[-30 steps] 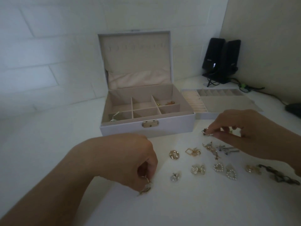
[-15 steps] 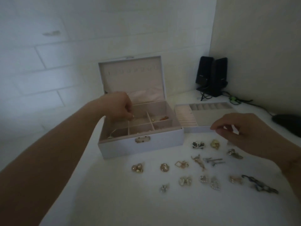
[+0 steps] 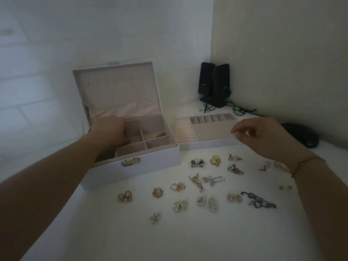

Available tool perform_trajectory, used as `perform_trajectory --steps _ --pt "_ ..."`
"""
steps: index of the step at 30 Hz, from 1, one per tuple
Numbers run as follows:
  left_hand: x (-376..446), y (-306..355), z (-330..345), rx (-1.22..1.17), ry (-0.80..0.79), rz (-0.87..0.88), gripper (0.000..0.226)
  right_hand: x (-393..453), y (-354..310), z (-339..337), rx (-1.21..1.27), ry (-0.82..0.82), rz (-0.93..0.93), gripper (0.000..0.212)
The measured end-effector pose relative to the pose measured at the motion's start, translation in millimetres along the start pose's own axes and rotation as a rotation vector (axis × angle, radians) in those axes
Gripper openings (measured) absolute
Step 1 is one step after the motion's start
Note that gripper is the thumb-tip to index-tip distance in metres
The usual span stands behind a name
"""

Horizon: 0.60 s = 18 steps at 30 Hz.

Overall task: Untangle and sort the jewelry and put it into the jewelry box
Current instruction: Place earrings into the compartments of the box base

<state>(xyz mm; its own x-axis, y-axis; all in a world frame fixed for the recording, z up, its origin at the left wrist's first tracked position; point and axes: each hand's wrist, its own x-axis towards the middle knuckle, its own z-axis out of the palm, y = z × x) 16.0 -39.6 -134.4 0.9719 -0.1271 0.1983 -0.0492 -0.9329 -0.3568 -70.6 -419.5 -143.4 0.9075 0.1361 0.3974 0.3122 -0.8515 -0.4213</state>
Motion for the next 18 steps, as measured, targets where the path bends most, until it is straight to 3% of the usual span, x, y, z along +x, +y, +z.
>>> perform_trajectory --steps 4,9,11,13,15,18 --pt "-1.6 1.0 -0.8 0.003 -0.020 -0.026 0.031 -3.9 6.3 -12.0 -0.014 -0.001 0.081 0.015" --pt "-5.0 -0.4 -3.8 0.017 -0.104 -0.017 0.030 -6.3 19.1 -35.8 0.103 0.277 0.310 0.014" --pt "-7.5 -4.0 -7.9 -0.073 -0.129 -0.029 0.030 -9.5 30.9 -43.1 0.015 0.141 0.411 0.012" --pt "-13.9 -8.8 -14.2 -0.173 -0.105 -0.040 0.029 -15.8 41.5 -49.2 -0.094 -0.155 0.503 0.010" --pt "-27.3 -11.6 -22.7 -0.279 -0.020 -0.070 0.027 -24.4 38.9 -53.1 -0.085 -0.431 0.633 0.019" --pt "-60.7 -11.6 -33.6 -0.481 0.122 -0.115 0.026 -27.9 30.8 -52.9 -0.027 -0.634 0.645 0.031"
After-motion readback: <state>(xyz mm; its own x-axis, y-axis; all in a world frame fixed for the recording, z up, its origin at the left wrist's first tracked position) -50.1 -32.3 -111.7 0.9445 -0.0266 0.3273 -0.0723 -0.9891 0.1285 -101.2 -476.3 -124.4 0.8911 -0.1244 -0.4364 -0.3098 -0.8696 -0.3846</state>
